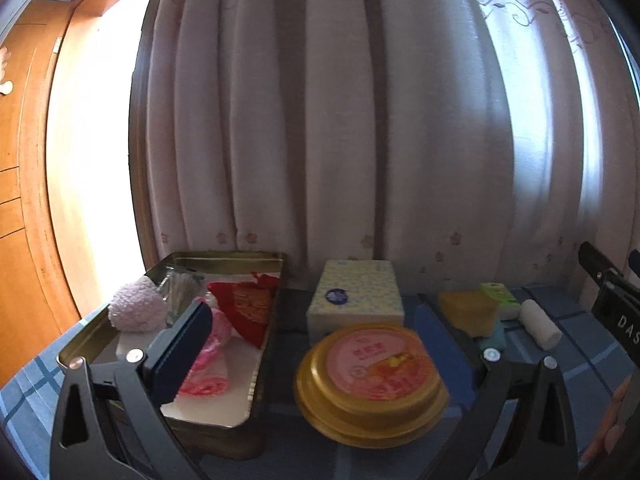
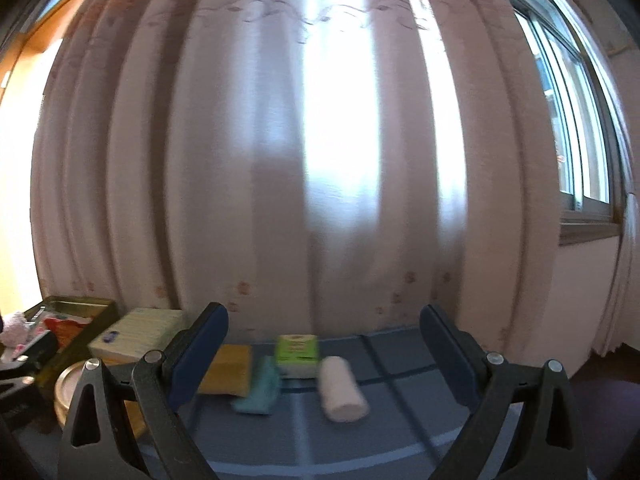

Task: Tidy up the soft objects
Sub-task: 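Withdraw both grippers from the tray toward the gauze roll and yellow sponge, then grasp the white gauze roll with the right gripper while the left gripper grasps the yellow sponge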

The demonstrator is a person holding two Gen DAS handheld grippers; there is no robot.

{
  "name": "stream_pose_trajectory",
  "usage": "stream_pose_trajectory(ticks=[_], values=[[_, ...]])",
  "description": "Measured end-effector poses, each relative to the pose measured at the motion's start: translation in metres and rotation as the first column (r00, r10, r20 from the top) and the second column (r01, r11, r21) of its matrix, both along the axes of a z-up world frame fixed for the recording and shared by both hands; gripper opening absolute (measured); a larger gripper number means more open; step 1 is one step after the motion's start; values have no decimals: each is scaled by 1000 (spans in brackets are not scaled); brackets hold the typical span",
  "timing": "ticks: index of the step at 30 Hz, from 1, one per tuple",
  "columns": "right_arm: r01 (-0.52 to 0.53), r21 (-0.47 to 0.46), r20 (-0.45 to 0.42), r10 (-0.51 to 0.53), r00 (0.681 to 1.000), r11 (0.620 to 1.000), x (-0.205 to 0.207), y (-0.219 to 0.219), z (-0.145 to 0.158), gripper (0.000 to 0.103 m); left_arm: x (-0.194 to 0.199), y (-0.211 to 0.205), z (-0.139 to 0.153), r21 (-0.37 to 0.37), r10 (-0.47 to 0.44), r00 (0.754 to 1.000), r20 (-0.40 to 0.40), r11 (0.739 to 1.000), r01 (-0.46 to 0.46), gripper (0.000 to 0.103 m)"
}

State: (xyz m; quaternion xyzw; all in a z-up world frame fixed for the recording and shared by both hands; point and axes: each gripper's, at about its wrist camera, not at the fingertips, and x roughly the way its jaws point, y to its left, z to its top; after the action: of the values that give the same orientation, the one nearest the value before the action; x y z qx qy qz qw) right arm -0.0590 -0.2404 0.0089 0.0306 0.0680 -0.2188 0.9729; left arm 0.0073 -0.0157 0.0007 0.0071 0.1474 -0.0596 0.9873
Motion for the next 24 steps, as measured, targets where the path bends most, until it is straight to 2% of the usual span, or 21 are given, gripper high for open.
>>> stream_pose_trajectory(ticks=[7, 12, 17, 24], values=[[101, 29, -68, -99, 993, 994, -6, -51, -6, 98, -5, -24, 0, 2, -57, 998, -8, 998, 57, 103], [126, 83, -140, -114, 984, 989, 0, -83, -12, 98, -10, -46, -1, 4, -106, 994, -13, 994, 106, 103], [56, 72, -219, -39, 975, 996, 22, -86, -15, 98, -15, -76, -2, 13, -168, 985, -37, 986, 168, 103], [-73, 179, -423, 144, 894, 981, 84, -86, -36, 96, -24, -110, -4, 37, -250, 965, -75, 967, 253, 103]])
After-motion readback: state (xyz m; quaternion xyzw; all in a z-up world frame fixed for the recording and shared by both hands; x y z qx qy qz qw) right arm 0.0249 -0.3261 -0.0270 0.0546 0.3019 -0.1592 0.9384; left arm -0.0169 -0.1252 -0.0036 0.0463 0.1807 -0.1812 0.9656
